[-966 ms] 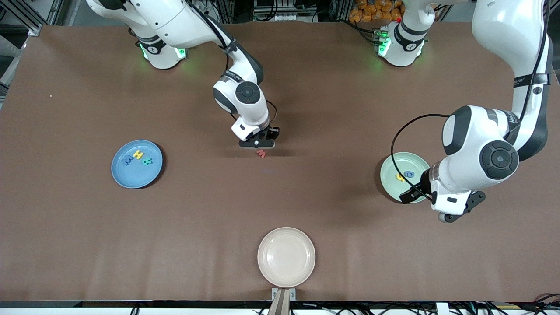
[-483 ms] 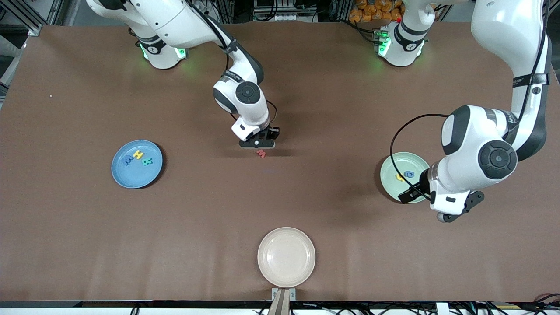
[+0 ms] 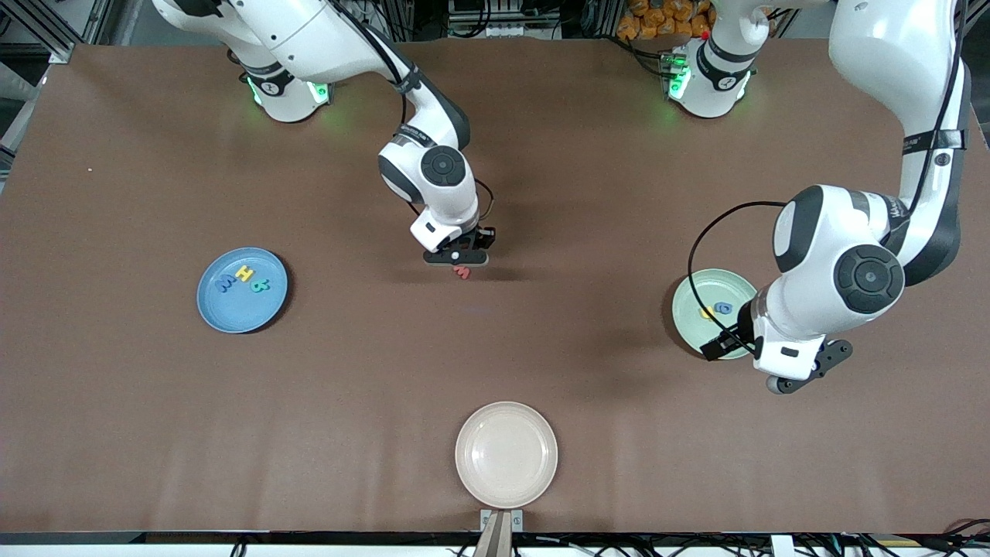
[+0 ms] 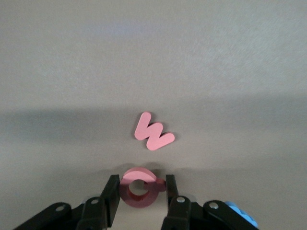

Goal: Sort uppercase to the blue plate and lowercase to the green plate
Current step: 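Carry the q to the blue plate while the left gripper moves toward the m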

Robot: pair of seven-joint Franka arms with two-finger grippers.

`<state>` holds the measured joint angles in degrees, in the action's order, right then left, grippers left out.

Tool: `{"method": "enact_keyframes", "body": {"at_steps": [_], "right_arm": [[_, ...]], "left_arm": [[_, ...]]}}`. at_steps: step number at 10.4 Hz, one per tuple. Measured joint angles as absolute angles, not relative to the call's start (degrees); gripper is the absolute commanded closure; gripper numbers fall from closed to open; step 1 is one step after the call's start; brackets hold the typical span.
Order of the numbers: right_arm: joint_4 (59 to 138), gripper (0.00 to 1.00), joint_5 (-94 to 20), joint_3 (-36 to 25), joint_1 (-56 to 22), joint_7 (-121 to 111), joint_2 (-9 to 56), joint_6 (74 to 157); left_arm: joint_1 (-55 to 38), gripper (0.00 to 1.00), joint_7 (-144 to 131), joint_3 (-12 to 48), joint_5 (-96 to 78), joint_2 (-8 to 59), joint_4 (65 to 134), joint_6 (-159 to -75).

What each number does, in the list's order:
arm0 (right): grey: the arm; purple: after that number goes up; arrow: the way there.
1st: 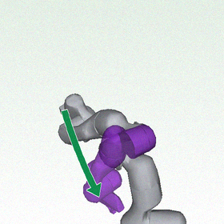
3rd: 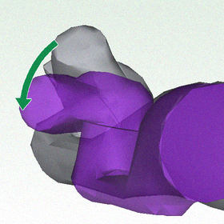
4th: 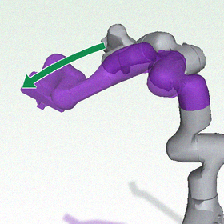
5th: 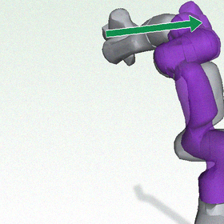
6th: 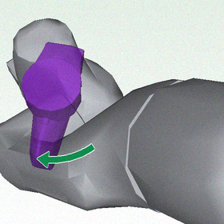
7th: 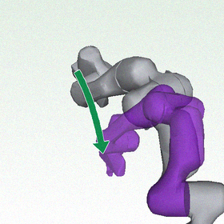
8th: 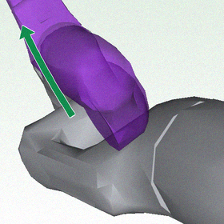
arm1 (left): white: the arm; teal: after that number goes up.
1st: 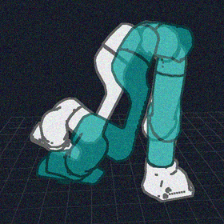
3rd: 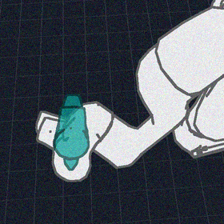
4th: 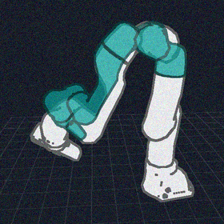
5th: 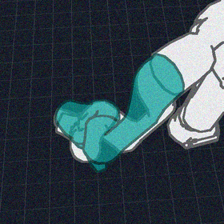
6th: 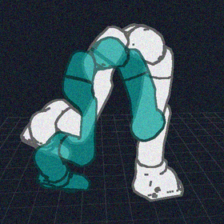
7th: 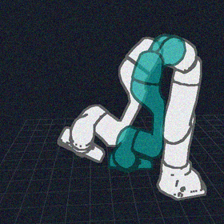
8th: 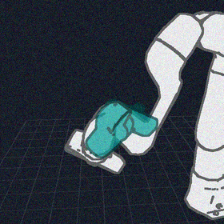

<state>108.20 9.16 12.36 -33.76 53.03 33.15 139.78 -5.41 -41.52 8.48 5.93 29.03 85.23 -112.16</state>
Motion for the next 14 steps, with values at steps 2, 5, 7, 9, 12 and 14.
{"method": "enact_keyframes", "body": {"at_steps": [2,5,7,9,12,14], "right_arm": [[106.6,0.65,9.2,12.3,-33.0,49.0,32.1,135.7],[106.4,0.65,9.0,12.1,-28.5,38.3,31.5,131.7],[106.4,0.65,8.9,12.2,-24.8,29.9,31.1,128.9],[106.4,0.65,8.8,12.1,-20.8,20.8,30.1,127.1],[106.4,0.65,5.8,12.0,-13.7,2.3,27.7,120.9],[106.4,0.63,2.3,11.7,-6.6,-12.8,25.8,114.8]], "left_arm": [[-5.4,0.0,-34.0,8.6,6.7,29.0,85.2,-112.6],[-5.2,0.0,-18.7,8.5,7.5,29.0,85.2,-112.5],[-5.4,0.0,-13.6,8.7,8.0,29.0,85.2,-112.5],[-7.0,0.0,-16.8,8.9,8.0,29.0,85.2,-112.3],[-11.6,0.0,-28.2,9.0,8.0,29.1,85.4,-112.3],[-15.2,0.0,-41.8,9.1,8.1,29.5,85.4,-112.2]]}}
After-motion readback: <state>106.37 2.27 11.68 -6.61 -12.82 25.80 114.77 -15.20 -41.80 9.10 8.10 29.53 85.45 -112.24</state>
